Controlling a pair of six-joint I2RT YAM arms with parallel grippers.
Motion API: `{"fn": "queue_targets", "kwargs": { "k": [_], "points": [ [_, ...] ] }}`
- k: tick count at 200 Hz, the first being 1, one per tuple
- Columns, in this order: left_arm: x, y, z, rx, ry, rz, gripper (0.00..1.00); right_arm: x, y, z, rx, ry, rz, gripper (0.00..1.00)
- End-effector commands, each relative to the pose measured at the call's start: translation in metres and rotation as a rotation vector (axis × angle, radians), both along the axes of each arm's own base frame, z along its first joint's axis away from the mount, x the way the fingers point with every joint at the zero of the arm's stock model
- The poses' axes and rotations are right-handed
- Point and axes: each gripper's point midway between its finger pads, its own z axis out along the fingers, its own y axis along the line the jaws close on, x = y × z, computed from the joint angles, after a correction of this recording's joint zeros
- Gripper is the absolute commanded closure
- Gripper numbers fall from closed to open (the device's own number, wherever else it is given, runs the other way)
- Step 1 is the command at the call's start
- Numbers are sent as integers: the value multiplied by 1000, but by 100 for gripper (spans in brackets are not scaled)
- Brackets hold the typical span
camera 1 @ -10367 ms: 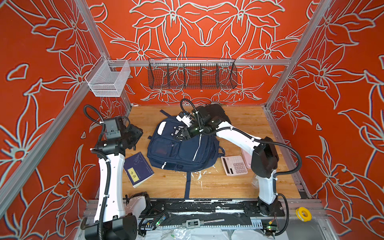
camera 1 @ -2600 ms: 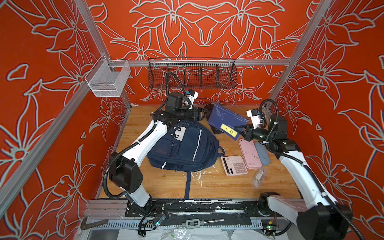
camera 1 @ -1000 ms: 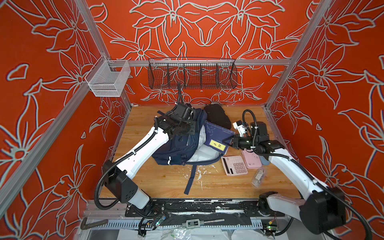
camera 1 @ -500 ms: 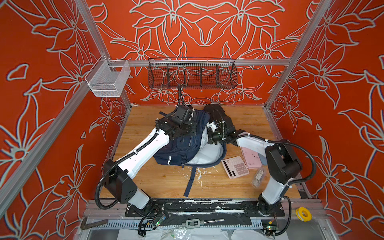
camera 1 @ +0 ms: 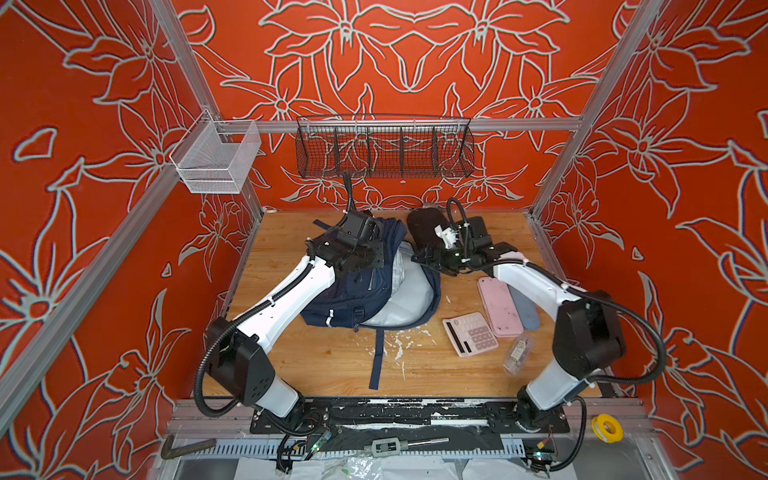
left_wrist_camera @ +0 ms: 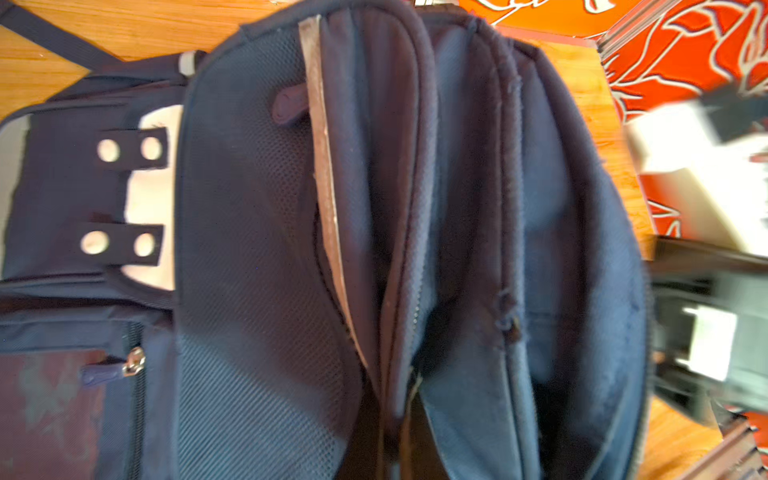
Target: Pack the student bag
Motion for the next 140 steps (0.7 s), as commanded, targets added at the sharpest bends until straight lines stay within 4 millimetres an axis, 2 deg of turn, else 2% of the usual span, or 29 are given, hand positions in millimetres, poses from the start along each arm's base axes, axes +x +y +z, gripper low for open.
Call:
{"fn": "queue_targets", "kwargs": {
  "k": [1,16,29,30,51,71,83,100,107,115,125,140],
  "points": [
    [20,-15,10,-19,-57,-60,74,-22,-45,-5,-219,-24,-36,3],
    [16,-22,8,20,-54,-156,45,-30,-57,9,-250,-89,-42,3],
    [9,-22,15,88,-92,-264,1,-39,-59,20,-247,-142,-32,3],
    [9,-22,15,93,-96,-274,1,-40,-59,20,-248,-147,-29,3],
    [-9,-11,22,257,-180,-476,3,-56,-61,21,-288,-208,-14,3],
    [-39,1,8,383,-220,-724,1,-72,-52,21,-257,-228,27,3],
    [-60,11,-12,469,-234,-867,5,-80,-43,19,-247,-236,60,3],
    [-90,32,-50,620,-221,-1049,13,-89,-33,16,-244,-239,102,3],
    [-97,43,-65,680,-211,-1082,17,-90,-31,14,-245,-237,108,3],
    [-103,54,-81,734,-197,-1109,27,-91,-28,13,-241,-237,114,3],
    [-110,63,-99,764,-187,-1122,36,-92,-28,11,-241,-238,110,3],
    [-121,66,-113,774,-214,-1151,38,-91,-28,11,-242,-249,109,3]
  ]
}}
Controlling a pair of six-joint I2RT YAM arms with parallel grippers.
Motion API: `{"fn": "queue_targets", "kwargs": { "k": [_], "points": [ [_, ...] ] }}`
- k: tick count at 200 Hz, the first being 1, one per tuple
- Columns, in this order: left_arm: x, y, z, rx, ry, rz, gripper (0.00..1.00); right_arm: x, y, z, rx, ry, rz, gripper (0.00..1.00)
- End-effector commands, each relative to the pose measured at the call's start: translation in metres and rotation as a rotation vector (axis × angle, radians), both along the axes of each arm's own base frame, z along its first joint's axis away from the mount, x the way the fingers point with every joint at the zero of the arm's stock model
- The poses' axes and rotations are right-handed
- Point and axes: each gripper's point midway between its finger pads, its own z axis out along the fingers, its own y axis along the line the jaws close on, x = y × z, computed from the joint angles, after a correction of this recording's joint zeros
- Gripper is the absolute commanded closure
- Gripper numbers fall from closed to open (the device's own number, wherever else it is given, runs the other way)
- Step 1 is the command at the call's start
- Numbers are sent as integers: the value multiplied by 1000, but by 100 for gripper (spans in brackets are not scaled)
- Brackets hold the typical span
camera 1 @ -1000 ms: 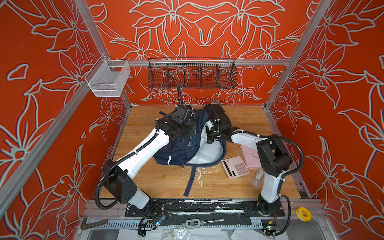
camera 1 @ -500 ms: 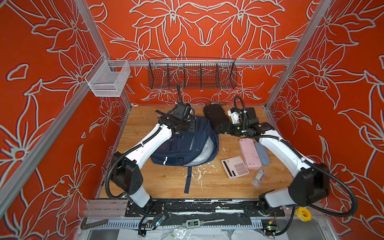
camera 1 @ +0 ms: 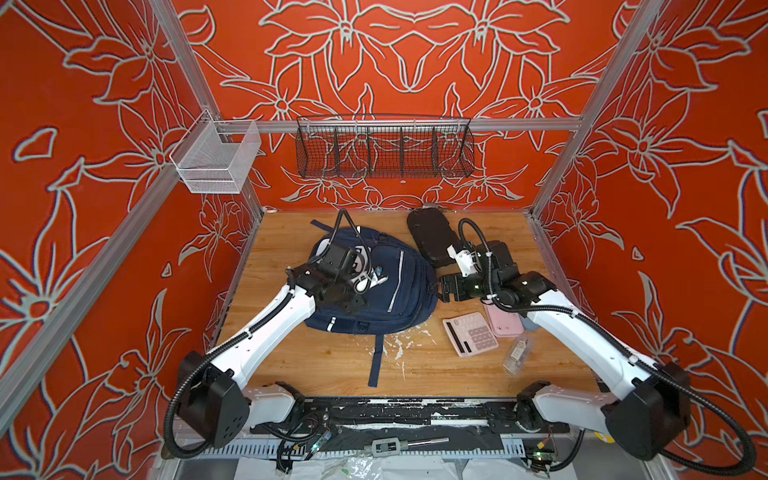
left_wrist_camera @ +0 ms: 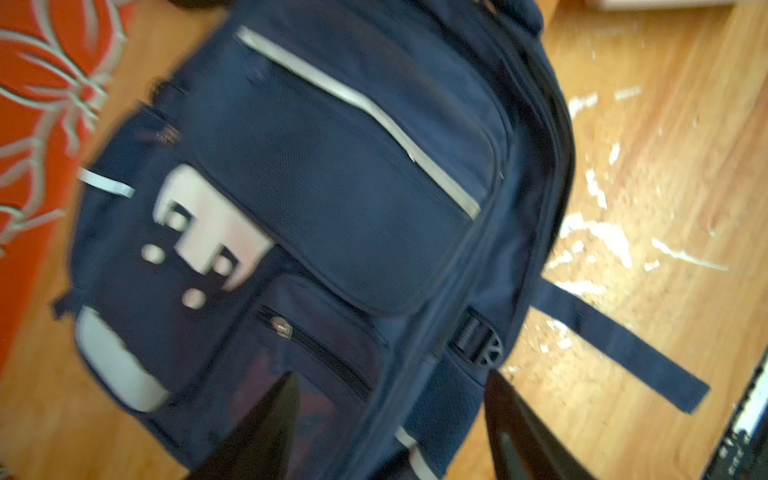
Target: Pack the student bag
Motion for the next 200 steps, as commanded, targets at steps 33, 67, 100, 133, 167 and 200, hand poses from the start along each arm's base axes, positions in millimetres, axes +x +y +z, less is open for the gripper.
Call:
{"fn": "queue_targets", "kwargs": {
  "k": [33,67,100,133,167,200],
  "points": [
    [-21,30,-59,197,-100,-224,39,3,0,-5,-12,-40,15,3],
    [-30,31,-87,206,-106,-281,40,5,3,-13,-18,-20,24,3],
    [-2,45,-112,325,-291,-258,62,9,2,-12,-28,-37,15,3],
    [3,42,-110,320,-305,-262,80,12,0,-11,-42,-72,14,3],
    [2,20,-57,124,-112,-92,100,8,3,-6,-42,-137,65,6],
    [7,-8,19,-96,44,93,100,-13,26,1,-82,-287,239,19]
  ]
}}
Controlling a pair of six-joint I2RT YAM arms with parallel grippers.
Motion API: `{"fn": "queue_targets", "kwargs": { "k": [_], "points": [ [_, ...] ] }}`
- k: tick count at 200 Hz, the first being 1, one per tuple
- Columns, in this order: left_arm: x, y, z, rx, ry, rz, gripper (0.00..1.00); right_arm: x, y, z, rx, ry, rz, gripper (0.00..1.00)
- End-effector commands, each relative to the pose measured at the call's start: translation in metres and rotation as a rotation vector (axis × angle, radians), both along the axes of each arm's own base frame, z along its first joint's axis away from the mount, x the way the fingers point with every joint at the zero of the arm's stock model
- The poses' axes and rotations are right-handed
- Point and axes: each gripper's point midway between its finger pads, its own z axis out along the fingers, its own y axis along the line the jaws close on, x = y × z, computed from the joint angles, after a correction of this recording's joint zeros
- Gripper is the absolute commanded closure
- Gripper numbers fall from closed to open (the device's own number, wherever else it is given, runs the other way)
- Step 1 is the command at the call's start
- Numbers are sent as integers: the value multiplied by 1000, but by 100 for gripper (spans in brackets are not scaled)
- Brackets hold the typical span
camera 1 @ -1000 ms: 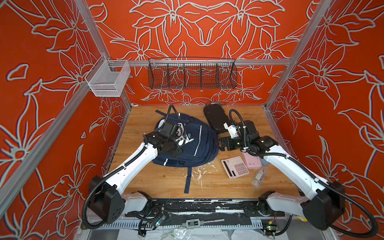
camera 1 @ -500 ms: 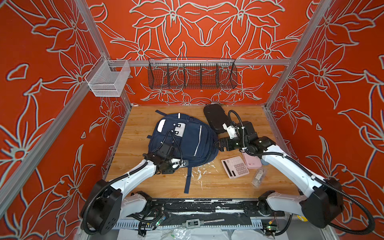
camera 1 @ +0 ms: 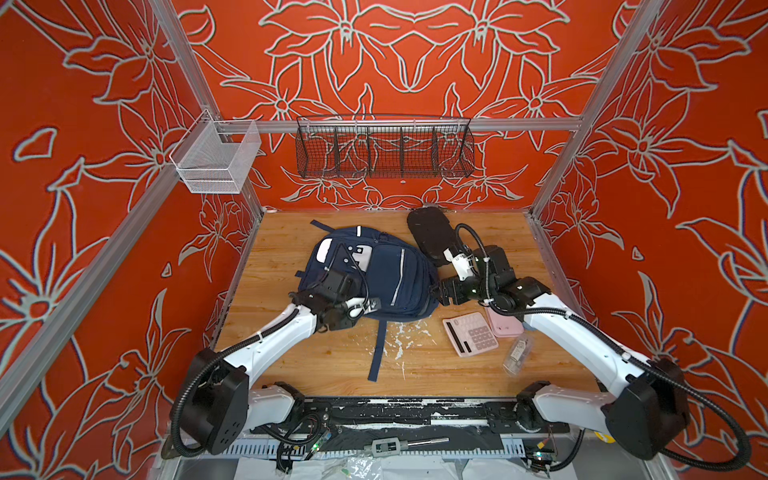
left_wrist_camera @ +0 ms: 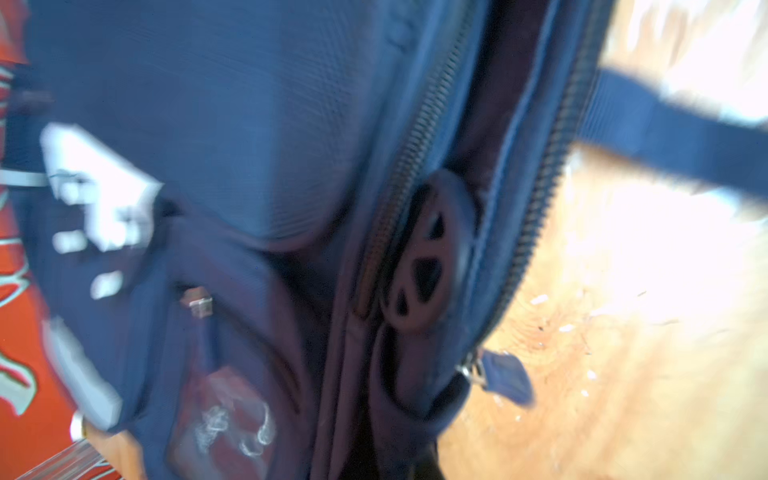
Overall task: Pack the student bag
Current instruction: 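Grasp the backpack zipper pull with the right gripper while left pinches the bag edge, then pull the zipper pull along the backpack with the right gripper while left holds the bag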
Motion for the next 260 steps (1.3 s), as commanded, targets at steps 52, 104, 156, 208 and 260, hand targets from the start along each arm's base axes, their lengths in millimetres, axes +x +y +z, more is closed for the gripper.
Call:
{"fn": "queue_targets", "kwargs": {
  "k": [52,104,156,208,260],
  "points": [
    [13,-31,80,-254,374,518,100,-40,82,34,11,-355,332,43],
    [10,-53,87,-391,499,620,100,-45,118,39,-4,-572,360,59],
    [0,-67,104,-504,578,652,100,-37,143,32,-79,-693,292,72],
    [-10,-75,110,-562,610,621,100,-21,142,23,-174,-712,189,71],
    [-17,-79,107,-535,608,582,100,-11,144,22,-203,-707,146,78]
  ]
}}
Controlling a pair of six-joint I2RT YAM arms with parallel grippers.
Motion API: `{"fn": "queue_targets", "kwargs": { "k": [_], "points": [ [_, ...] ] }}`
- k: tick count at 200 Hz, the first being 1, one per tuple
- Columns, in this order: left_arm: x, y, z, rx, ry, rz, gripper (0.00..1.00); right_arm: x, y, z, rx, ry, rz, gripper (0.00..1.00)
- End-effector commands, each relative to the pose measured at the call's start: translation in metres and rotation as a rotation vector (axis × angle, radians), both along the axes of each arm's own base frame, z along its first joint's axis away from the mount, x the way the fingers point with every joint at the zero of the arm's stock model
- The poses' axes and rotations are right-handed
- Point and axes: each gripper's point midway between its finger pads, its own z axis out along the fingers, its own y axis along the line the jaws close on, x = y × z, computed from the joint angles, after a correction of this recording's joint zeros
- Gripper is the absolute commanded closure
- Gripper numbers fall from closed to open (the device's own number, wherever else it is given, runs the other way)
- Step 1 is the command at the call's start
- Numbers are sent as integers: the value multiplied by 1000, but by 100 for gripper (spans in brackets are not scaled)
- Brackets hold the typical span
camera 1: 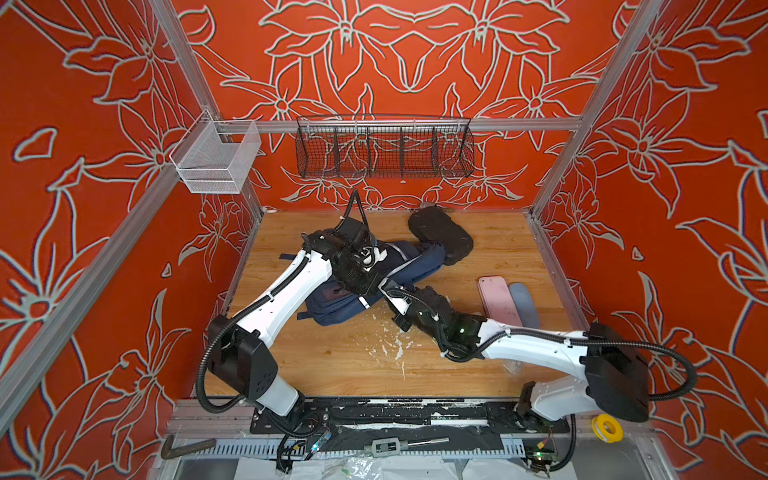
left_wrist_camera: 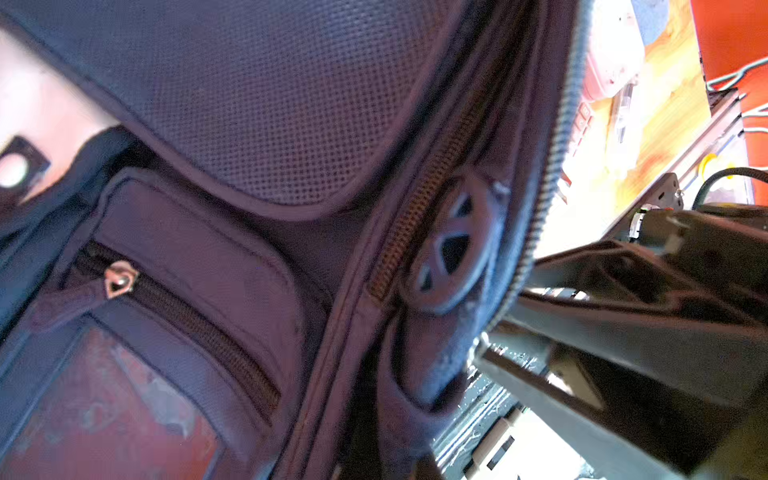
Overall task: Pack the student bag
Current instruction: 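Pull the zipper pull along the backpack with the right gripper while left holds the bag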
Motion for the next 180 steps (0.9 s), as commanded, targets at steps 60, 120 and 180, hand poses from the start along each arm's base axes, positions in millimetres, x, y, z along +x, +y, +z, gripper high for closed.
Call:
{"fn": "queue_targets", "kwargs": {
  "k": [60,120,180],
  "points": [
    [-4,-12,21,-64,-28,-38,100,-7,1,25,17,-108,32,77],
    [-7,-18,24,-101,-11,-58,100,-5,-17,33,24,-168,-22,77],
    [-17,-24,23,-122,12,-103,100,6,-7,34,-21,-195,-35,80]
  ]
}}
